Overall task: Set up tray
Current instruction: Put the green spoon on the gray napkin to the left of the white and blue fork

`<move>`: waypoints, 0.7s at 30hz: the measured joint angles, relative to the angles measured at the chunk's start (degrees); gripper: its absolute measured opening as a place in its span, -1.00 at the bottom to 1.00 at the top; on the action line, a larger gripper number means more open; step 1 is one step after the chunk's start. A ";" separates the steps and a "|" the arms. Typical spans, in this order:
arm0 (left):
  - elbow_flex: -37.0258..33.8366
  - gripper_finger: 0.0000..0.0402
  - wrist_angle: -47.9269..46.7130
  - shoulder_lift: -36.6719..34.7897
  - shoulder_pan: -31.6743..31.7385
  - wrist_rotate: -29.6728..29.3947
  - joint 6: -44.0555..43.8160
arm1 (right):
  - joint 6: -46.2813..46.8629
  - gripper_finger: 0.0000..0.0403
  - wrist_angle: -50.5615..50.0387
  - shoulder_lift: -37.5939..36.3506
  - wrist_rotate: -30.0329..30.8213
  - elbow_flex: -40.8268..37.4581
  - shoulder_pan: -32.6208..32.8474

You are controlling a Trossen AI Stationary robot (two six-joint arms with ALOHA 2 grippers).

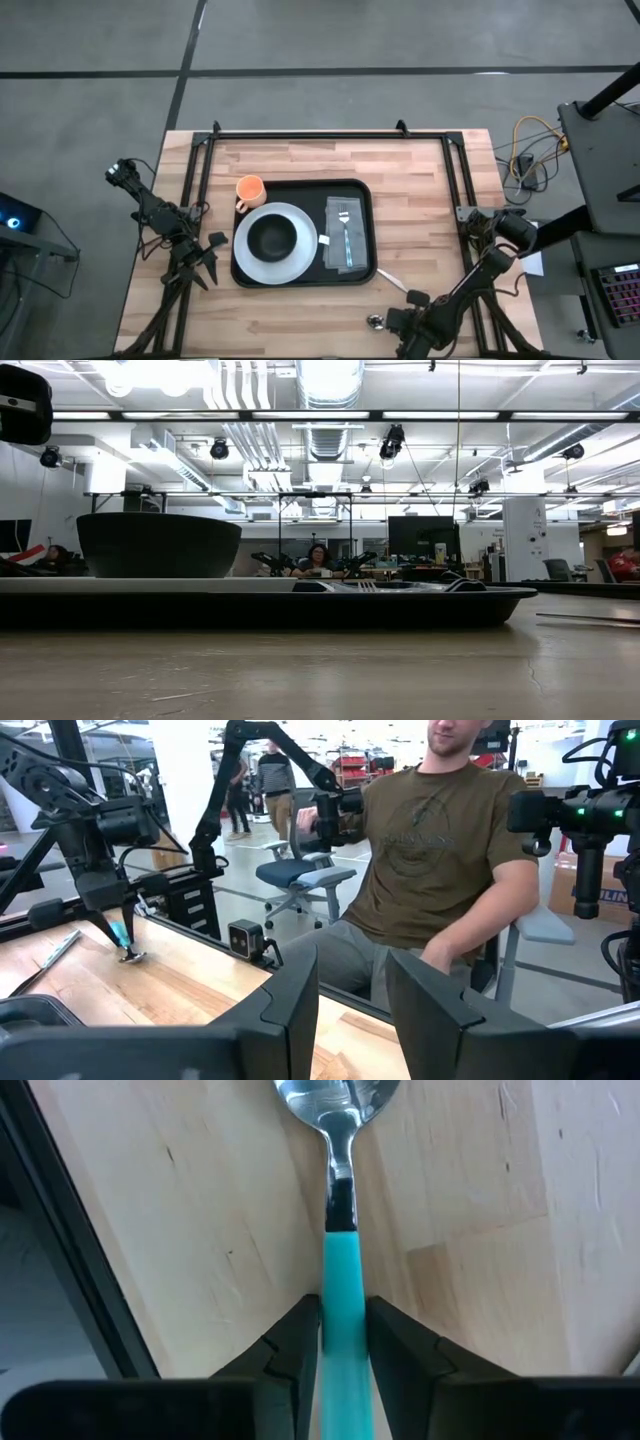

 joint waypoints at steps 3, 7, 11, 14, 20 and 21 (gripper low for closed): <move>-0.01 -0.50 0.00 0.01 -0.02 -0.01 0.00 | -1.18 -0.58 -0.40 0.19 -0.13 0.91 0.01; -0.01 -0.50 0.00 -0.01 -0.02 0.00 0.00 | -3.30 -0.59 -0.39 0.44 -0.46 2.01 0.07; -0.01 -0.50 0.00 0.01 -0.02 -0.01 0.00 | -2.04 -0.62 0.09 0.46 -0.61 2.20 0.10; 0.00 -0.50 0.00 -0.01 0.00 -0.01 0.02 | -3.76 -0.64 0.12 0.46 -0.53 2.14 0.17; -0.01 -0.50 0.00 -0.01 -0.02 -0.01 0.00 | -5.27 -0.66 0.20 0.39 -0.38 2.08 0.18; 0.00 -0.50 0.00 0.00 0.00 -0.01 0.01 | -4.44 -0.66 0.26 0.38 -0.37 2.03 0.20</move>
